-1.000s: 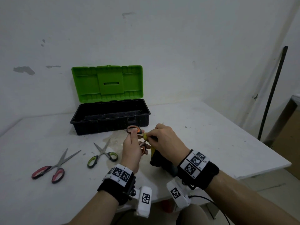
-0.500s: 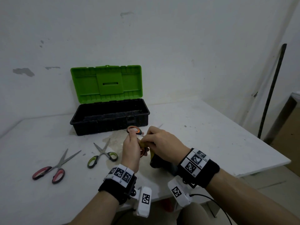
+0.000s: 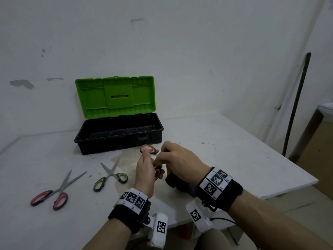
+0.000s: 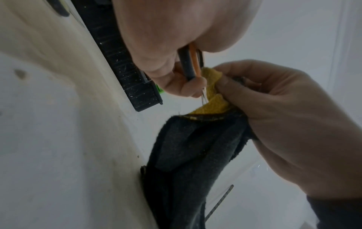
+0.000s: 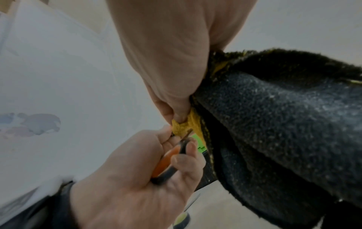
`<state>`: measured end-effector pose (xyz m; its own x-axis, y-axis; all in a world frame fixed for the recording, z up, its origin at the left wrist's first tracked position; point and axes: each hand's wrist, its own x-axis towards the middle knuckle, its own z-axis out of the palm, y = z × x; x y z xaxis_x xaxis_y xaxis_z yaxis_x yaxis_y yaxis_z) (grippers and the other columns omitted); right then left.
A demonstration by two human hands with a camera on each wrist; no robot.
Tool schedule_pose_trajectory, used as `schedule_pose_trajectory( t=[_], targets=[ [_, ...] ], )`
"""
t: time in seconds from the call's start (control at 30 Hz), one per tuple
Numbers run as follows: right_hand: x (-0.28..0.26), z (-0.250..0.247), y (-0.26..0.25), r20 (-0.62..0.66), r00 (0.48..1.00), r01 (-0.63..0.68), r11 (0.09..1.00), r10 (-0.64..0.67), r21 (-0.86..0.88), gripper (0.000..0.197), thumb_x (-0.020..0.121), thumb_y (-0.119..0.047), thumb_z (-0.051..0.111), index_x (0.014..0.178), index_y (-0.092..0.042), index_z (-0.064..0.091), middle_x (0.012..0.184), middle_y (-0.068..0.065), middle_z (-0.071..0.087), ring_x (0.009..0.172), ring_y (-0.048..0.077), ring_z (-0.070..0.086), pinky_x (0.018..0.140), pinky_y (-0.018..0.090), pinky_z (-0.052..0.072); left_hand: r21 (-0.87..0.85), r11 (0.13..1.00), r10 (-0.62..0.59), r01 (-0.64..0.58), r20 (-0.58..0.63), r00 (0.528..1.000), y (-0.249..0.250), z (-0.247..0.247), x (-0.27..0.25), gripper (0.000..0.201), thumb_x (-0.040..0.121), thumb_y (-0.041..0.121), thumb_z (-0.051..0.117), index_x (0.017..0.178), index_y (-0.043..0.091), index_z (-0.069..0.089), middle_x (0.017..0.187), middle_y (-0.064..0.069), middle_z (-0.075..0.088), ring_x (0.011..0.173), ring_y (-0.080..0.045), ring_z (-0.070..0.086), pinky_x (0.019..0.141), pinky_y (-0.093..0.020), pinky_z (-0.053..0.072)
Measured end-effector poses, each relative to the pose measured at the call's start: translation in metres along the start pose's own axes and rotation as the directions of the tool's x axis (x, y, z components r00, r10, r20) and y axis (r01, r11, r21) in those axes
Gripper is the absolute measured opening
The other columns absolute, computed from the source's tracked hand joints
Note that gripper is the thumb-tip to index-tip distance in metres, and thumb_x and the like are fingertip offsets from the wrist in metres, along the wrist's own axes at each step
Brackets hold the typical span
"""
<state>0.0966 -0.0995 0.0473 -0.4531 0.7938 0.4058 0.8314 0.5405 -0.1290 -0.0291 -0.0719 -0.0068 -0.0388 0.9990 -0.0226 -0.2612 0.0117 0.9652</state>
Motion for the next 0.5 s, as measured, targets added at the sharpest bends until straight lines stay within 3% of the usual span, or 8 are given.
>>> schedule_pose_trajectory(
  t=[0.1,0.2,0.3,0.5],
  targets=[
    [-0.003,0.005,-0.009,0.022,0.998,0.051,0.998,-0.051,0.036,0.013,0.087,-0.016,0.063,0.094,-0.023,0.07,0.099,0.002,0.051,0.082,0.02,0.051,0.059,0.037,0.047,0.01,1.0,0.001,-0.001,0.011,1.0,-0.002,0.002,0.0,0.055,0.104,0.055,0.03,0.106,0.014,0.066,0.086,-0.024,0.067,0.067,-0.031,0.063,0.051,-0.035,0.048],
    [-0.002,0.005,0.008,0.029,0.999,-0.044,0.999,0.043,0.017,0.016,0.092,-0.016,0.06,0.099,-0.023,0.072,0.102,0.002,0.051,0.088,0.022,0.054,0.066,0.036,0.047,-0.012,1.0,-0.016,0.016,-0.034,0.999,0.0,-0.004,0.002,0.049,0.104,0.049,0.033,0.109,0.011,0.063,0.071,-0.014,0.055,0.053,-0.023,0.058,0.046,-0.031,0.044],
    [-0.004,0.003,0.019,-0.067,0.988,-0.135,0.985,0.142,0.105,0.016,0.095,-0.024,0.06,0.104,-0.022,0.073,0.103,0.001,0.054,0.086,0.021,0.057,0.069,0.035,0.049,-0.071,0.997,-0.034,0.028,-0.077,0.996,0.003,-0.009,0.004,0.048,0.103,0.048,0.035,0.107,0.009,0.063,0.069,-0.011,0.049,0.048,-0.02,0.054,0.043,-0.029,0.041],
    [-0.008,0.018,0.003,-0.069,0.989,-0.117,0.973,0.133,0.2,0.019,0.096,-0.024,0.058,0.103,-0.02,0.074,0.099,0.003,0.056,0.082,0.022,0.059,0.072,0.039,0.051,-0.091,0.996,0.0,-0.004,-0.043,0.999,0.0,0.001,-0.001,0.049,0.103,0.049,0.033,0.107,0.009,0.061,0.076,-0.014,0.048,0.048,-0.02,0.051,0.045,-0.031,0.043]
  ],
)
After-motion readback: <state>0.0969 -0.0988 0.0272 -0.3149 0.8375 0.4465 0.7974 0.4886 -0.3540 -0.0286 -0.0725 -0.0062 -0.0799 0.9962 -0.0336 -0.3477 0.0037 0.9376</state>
